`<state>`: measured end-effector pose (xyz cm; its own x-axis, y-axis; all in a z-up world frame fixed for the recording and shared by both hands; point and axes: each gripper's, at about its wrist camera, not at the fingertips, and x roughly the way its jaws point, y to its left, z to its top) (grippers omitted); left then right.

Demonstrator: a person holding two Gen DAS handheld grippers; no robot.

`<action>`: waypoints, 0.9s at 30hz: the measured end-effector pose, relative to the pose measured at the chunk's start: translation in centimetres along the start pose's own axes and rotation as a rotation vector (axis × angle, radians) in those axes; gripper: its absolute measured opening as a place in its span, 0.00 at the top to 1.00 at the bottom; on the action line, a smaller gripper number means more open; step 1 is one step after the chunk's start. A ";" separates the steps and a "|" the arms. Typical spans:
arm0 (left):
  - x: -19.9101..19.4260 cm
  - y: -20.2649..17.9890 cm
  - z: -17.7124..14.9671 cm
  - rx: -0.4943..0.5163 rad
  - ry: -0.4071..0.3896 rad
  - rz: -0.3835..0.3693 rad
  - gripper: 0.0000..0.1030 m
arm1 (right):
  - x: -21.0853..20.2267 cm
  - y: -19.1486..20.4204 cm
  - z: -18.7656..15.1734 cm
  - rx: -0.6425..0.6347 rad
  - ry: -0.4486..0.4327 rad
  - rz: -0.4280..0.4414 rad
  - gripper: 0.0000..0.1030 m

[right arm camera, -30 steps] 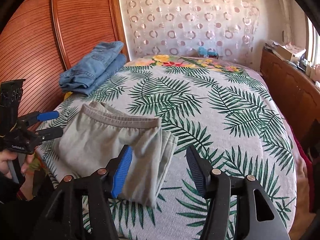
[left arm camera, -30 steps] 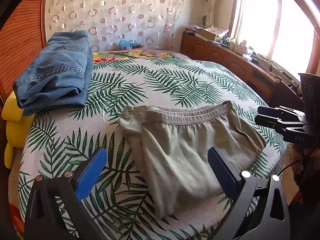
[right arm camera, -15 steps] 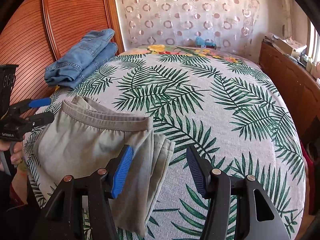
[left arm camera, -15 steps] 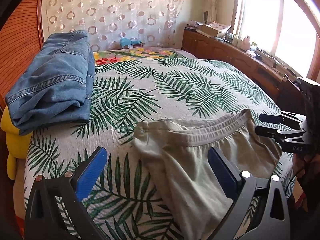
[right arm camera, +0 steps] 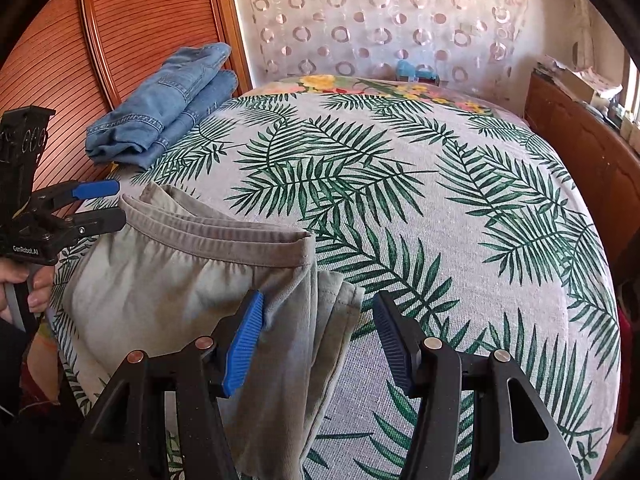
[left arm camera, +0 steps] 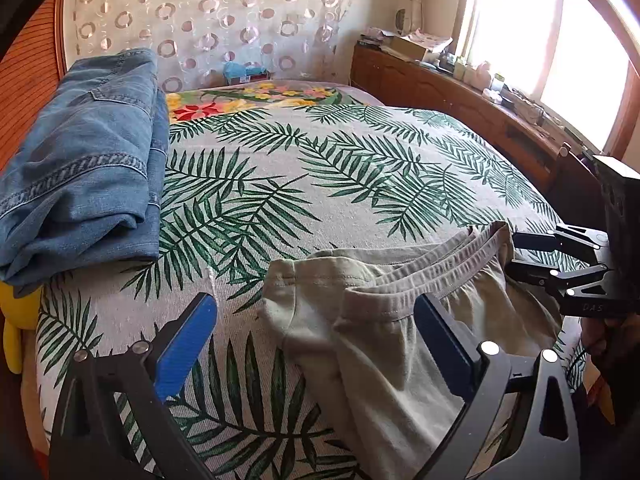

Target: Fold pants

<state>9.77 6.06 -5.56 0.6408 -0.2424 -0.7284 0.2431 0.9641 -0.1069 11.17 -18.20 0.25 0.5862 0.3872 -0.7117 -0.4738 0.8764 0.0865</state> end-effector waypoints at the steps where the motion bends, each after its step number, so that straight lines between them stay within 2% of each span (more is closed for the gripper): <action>1: 0.1 0.1 0.1 0.002 0.005 0.000 0.06 | 0.1 0.1 0.1 -0.004 0.002 -0.004 0.43; 7: 0.6 0.4 0.3 -0.002 0.022 0.012 0.07 | 0.6 0.4 0.3 -0.014 0.013 -0.018 0.43; 18: 1.6 0.5 -0.2 -0.016 0.051 -0.026 0.07 | 0.7 0.7 0.2 -0.020 0.008 -0.015 0.43; 22: 1.8 0.3 -0.5 -0.004 0.050 -0.037 0.20 | 0.8 0.8 0.2 -0.025 0.005 -0.002 0.44; 27: 1.6 -0.1 -0.7 0.001 0.038 -0.078 0.44 | 0.9 1.0 0.3 -0.034 0.005 0.024 0.62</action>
<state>10.28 5.67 -7.16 0.5921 -0.3127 -0.7427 0.2925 0.9422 -0.1635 11.43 -16.89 -0.12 0.5716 0.4063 -0.7129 -0.5094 0.8568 0.0799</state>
